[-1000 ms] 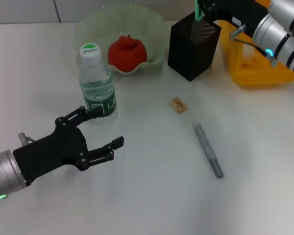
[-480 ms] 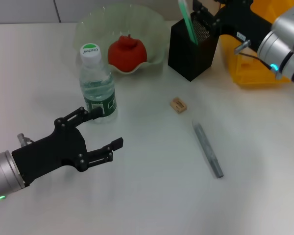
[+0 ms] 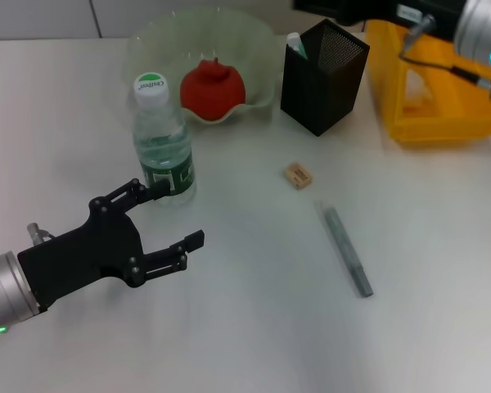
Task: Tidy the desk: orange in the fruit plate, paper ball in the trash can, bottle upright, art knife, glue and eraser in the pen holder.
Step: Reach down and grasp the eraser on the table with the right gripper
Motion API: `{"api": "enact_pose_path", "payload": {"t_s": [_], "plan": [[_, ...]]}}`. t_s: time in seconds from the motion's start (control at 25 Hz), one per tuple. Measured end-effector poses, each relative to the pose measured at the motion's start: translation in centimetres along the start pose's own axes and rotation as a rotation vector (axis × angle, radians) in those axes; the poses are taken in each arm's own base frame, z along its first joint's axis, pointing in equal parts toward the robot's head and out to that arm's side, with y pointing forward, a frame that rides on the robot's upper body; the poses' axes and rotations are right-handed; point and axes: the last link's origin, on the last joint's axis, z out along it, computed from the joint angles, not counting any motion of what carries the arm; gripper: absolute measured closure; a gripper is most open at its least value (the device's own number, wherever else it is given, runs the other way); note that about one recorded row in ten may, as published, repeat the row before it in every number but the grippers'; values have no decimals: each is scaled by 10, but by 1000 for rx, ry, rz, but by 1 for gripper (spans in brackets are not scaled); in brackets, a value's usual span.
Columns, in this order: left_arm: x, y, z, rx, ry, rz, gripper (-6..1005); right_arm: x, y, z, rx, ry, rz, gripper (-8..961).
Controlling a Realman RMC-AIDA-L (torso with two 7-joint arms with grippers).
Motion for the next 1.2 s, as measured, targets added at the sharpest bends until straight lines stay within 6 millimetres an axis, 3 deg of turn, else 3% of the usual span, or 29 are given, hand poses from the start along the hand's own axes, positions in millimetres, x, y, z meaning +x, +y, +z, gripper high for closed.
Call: {"api": "enact_pose_path", "payload": {"t_s": [0.04,0.12,0.16,0.2,0.4,0.56,0.72,1.2], "plan": [[0,0,0,0,0,0,139,-13,8,5,-33,76,-18,192],[0,0,1,-4,0,1,139,-20,18,14,-52,284,-22,159],[0,0,1,-4,0,1,139,-15,18,18,3,511,0,143],[0,0,1,-4,0,1,139,-15,18,18,3,511,0,127],[1,0,2,-7,2,5,139,3,9,36,119,877,82,112],[0,0,2,-7,2,6,139,28,5,61,120,1004,120,114],[1,0,2,-6,2,6,139,41,5,74,116,1044,122,115],[0,1,2,-9,1,7,139,67,9,95,95,1089,117,117]]}}
